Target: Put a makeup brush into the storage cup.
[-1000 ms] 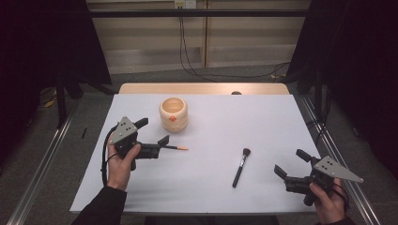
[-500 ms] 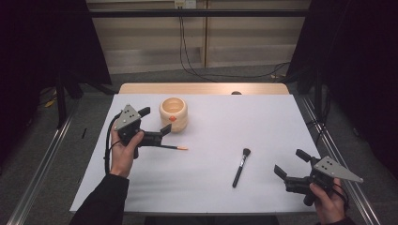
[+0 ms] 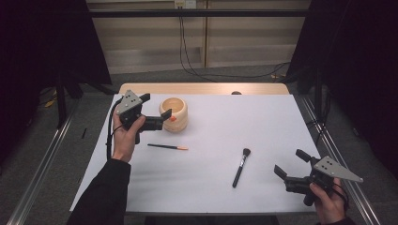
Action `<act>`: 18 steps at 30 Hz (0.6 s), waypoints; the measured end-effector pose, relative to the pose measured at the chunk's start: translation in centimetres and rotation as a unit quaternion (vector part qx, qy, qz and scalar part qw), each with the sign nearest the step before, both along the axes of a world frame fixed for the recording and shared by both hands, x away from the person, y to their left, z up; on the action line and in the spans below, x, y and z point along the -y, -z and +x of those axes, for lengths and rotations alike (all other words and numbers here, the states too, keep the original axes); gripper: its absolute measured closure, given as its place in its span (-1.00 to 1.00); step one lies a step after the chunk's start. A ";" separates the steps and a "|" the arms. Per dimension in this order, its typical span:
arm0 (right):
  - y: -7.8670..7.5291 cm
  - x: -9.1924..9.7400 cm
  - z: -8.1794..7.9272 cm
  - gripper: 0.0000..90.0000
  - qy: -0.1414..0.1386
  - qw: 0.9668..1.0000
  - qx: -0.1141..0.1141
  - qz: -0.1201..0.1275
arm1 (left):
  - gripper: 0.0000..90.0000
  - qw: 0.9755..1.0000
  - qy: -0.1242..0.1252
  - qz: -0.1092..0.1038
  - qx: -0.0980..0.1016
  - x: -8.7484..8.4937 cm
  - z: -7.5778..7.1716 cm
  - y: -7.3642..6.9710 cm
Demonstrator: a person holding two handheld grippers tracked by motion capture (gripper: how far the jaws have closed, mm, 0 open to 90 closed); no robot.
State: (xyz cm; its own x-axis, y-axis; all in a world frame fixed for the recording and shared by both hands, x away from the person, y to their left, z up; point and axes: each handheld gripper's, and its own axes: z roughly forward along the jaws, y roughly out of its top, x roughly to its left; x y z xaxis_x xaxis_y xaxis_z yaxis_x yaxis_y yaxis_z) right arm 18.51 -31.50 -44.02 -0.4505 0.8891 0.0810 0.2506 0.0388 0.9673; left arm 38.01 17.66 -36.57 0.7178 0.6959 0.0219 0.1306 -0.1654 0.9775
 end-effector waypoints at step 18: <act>0.0 -0.1 0.0 -1.00 0.002 1.000 -0.002 0.001 | -0.97 0.996 0.010 0.079 -0.048 0.2 1.9 -0.3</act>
